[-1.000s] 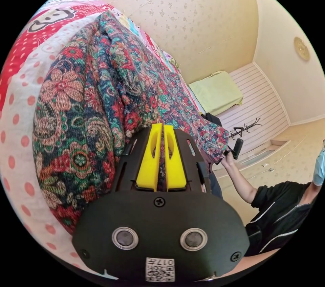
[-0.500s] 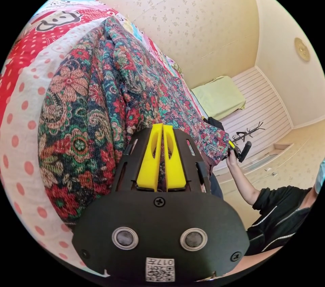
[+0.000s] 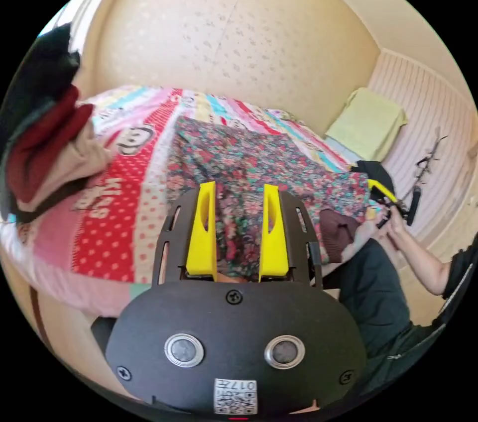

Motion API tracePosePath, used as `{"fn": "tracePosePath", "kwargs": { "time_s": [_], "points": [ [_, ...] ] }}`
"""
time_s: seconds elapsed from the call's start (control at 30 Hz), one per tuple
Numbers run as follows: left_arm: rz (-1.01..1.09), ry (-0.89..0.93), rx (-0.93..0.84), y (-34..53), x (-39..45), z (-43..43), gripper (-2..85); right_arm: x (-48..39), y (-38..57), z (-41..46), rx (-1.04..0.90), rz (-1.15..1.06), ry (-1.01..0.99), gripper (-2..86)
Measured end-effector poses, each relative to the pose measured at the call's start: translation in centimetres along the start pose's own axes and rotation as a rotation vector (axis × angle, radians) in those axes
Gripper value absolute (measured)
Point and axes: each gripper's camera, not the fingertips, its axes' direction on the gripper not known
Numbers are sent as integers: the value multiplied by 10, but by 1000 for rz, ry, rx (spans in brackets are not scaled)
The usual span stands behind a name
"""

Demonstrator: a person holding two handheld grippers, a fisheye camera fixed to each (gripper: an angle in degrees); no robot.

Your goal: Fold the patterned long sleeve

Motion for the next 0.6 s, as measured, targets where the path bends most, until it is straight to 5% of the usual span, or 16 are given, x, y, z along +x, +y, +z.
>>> {"fn": "tracePosePath", "kwargs": {
  "time_s": [0.17,0.6],
  "points": [
    [-79,148,-137,39,2,19,139,5,36,41,-56,119,1,69],
    [-53,69,-259,61,59,66,107,-39,46,78,-115,-33,274,75]
  ]
}}
